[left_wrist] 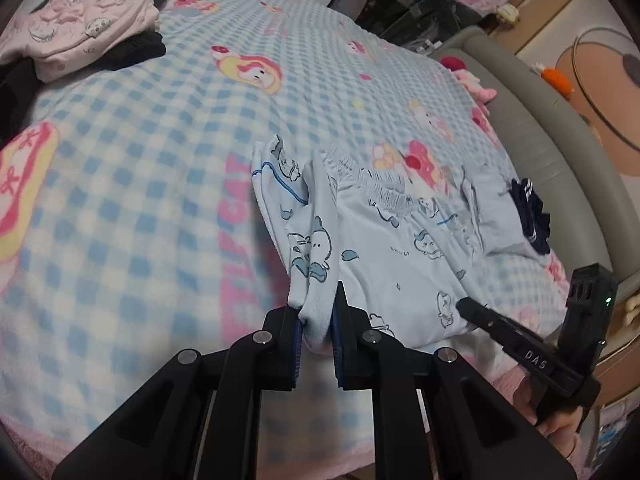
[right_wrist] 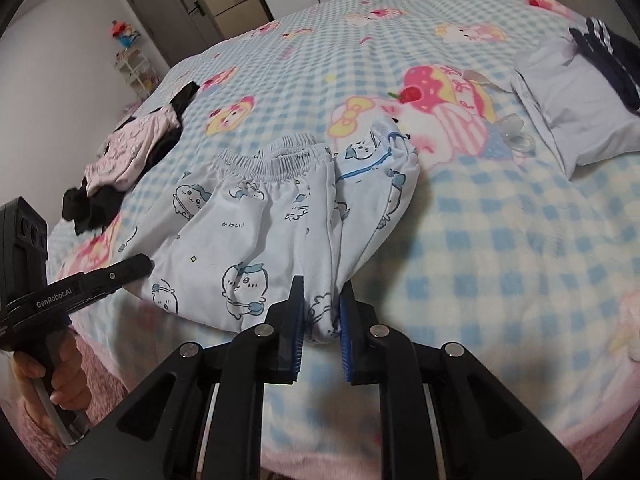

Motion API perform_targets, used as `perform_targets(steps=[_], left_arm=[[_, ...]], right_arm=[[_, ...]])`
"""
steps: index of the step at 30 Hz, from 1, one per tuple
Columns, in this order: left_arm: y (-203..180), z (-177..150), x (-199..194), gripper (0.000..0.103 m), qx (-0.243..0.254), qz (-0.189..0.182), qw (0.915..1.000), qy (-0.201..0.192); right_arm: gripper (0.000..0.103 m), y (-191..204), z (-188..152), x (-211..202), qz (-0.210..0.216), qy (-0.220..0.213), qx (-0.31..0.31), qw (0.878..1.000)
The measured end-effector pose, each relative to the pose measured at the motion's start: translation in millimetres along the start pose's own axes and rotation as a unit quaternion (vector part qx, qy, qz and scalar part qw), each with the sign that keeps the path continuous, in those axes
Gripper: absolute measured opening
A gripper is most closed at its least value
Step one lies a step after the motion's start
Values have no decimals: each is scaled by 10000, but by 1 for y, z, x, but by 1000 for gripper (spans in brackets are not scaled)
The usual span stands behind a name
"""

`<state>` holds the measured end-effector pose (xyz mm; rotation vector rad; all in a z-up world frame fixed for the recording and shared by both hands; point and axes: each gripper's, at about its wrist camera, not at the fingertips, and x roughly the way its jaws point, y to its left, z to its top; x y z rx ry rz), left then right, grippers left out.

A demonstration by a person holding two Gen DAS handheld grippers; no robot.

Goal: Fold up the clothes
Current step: 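Lay the cuffs down on the pants and open both grippers, then press both open grippers along the folded pants edge to smooth it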

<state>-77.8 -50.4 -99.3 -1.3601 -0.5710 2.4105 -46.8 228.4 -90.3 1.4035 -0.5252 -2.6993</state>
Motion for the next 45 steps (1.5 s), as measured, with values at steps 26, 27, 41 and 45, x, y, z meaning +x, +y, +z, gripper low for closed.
perform_targets(steps=[26,27,41,45], left_arm=[[-8,-56,0,45,914,1067,9901,-74],[-9,-56,4,39,964,1136,9888,16],[4,-46,-21,21,1045,578,9927,-184],[8,-39,-13,21,1070,602,9924,-50]], right_arm=[[37,5,-54,-9,-329,315,-771,9960],[37,8,-55,-5,-362,307,-826,9955],[23,-4,-49,-22,-597,-57,-497,9970],[24,15,-41,-39,-772,-407,-739,9934]])
